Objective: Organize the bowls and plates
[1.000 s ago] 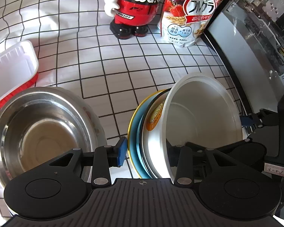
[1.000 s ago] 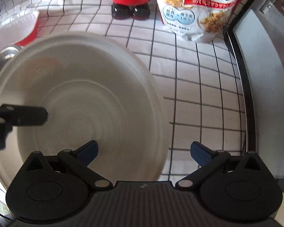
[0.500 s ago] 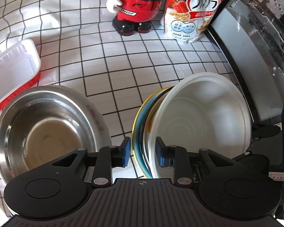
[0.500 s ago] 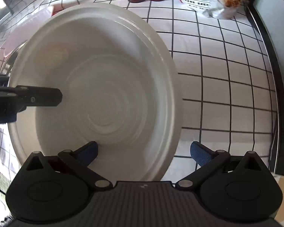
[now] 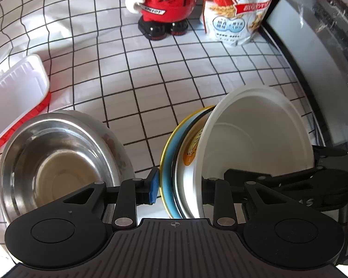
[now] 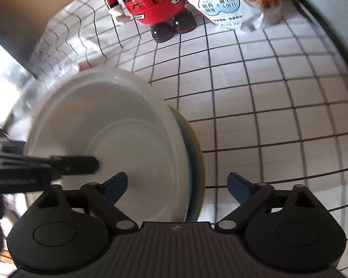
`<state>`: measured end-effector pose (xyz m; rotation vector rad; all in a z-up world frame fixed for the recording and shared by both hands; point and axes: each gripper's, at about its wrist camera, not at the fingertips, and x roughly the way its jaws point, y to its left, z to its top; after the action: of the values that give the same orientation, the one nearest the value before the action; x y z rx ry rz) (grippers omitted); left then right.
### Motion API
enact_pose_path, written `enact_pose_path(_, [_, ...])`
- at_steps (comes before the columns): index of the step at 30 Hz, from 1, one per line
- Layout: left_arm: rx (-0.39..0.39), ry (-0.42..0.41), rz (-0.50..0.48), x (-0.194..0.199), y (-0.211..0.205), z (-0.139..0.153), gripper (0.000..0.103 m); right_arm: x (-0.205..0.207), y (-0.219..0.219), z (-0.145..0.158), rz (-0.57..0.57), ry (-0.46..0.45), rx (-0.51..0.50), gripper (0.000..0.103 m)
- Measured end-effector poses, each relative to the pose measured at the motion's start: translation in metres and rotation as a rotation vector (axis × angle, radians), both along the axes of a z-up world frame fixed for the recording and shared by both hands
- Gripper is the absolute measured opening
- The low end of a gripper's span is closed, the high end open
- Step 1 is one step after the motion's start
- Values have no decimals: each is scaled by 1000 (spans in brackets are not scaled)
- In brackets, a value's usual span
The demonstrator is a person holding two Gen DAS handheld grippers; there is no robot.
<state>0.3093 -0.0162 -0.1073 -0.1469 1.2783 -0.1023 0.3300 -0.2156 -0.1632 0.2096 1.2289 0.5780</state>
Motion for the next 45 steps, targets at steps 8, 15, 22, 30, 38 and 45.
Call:
enact_pose_path(8, [43, 62, -15, 12, -16, -4, 54, 10, -17, -15, -17, 105, 157, 61])
enact_pose_path(15, [81, 96, -21, 22, -24, -5, 56, 9, -27, -27, -57, 182, 260, 56])
enact_pose_path(22, [97, 78, -29, 19, -28, -5, 56, 9, -27, -30, -41, 215, 303, 56])
enact_pose_path(30, [115, 115, -60, 17, -50, -3, 56, 1, -48, -32, -34, 207, 309, 56])
enact_pose_path(38, [145, 135, -67, 18, -61, -2, 56, -4, -60, -36, -71, 211, 344, 55])
enact_pose_path(45, [109, 162, -61, 19, -53, -6, 57, -4, -59, -34, -106, 214, 319, 54])
